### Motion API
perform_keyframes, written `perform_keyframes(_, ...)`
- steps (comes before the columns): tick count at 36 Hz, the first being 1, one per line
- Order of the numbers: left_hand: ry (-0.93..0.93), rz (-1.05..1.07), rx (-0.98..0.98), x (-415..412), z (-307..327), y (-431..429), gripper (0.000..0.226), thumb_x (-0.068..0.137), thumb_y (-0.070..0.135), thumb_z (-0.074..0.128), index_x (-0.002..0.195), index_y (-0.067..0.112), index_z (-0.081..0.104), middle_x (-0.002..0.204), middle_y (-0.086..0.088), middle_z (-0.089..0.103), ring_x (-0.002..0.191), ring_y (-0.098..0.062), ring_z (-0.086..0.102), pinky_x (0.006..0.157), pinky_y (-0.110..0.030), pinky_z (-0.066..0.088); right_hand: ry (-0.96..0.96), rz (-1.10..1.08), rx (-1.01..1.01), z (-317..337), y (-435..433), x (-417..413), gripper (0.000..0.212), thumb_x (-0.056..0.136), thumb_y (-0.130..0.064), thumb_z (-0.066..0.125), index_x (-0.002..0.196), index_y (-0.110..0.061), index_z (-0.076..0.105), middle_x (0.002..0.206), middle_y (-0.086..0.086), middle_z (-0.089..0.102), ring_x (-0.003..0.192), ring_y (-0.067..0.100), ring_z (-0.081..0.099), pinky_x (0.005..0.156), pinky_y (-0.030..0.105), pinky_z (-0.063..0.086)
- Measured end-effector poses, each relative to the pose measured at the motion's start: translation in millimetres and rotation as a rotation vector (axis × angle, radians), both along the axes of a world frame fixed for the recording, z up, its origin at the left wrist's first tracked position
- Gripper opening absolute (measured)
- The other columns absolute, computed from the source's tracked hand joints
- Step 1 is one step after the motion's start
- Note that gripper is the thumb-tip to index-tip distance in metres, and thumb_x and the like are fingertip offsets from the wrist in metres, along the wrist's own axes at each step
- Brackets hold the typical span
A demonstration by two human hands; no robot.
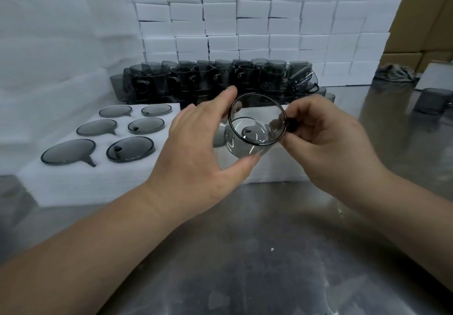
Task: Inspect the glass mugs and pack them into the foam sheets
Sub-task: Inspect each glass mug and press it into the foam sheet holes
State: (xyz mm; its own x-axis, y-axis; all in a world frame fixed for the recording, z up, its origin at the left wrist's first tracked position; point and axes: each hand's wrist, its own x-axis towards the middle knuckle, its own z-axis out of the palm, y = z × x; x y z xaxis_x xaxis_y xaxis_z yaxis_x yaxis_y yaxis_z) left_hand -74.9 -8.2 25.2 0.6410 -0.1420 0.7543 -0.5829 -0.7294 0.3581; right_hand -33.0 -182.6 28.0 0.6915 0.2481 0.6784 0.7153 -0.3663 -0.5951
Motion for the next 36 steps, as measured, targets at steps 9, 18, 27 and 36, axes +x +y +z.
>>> perform_keyframes(9,-0.039,0.005,0.010,0.7,0.7,-1.3,0.073,0.063,0.035,0.072,0.126,0.027,0.036,0.112,0.019,0.040,0.107,0.002,0.039,0.100,-0.031,0.034,-0.001,-0.031,-0.003,1.4,1.3,0.8,0.026,0.073,-0.024,0.057,0.081,-0.048,0.052,0.087,-0.011,0.067,0.080,0.010,0.065,0.079,0.037,0.053)
perform_keyframes(18,-0.003,0.075,-0.075,1.9,-0.3,1.7,0.071,0.061,0.046,0.070,0.114,0.052,0.024,0.103,0.033,0.040,0.106,0.004,0.041,0.094,-0.015,0.029,0.004,-0.088,0.064,5.3,-5.3,3.4,0.029,0.075,-0.023,0.054,0.090,-0.046,0.046,0.088,-0.027,0.059,0.068,-0.002,0.057,0.063,0.011,0.043)
perform_keyframes(27,-0.016,0.158,-0.132,2.2,-0.5,1.3,0.079,0.061,0.036,0.082,0.128,0.018,0.043,0.106,0.014,0.042,0.097,0.006,0.036,0.087,0.000,0.025,0.008,-0.021,-0.008,5.5,0.7,-10.1,0.007,0.073,-0.029,0.058,0.072,-0.034,0.053,0.072,-0.015,0.061,0.059,0.008,0.056,0.057,0.017,0.043)
perform_keyframes(36,-0.030,0.220,-0.169,0.6,4.2,-1.4,0.065,0.062,0.045,0.067,0.119,0.016,0.055,0.108,0.007,0.040,0.098,0.000,0.041,0.085,0.002,0.026,0.013,0.108,-0.102,3.5,9.7,-20.7,0.029,0.077,-0.026,0.059,0.095,-0.047,0.051,0.093,-0.030,0.060,0.082,-0.004,0.064,0.078,0.011,0.049)
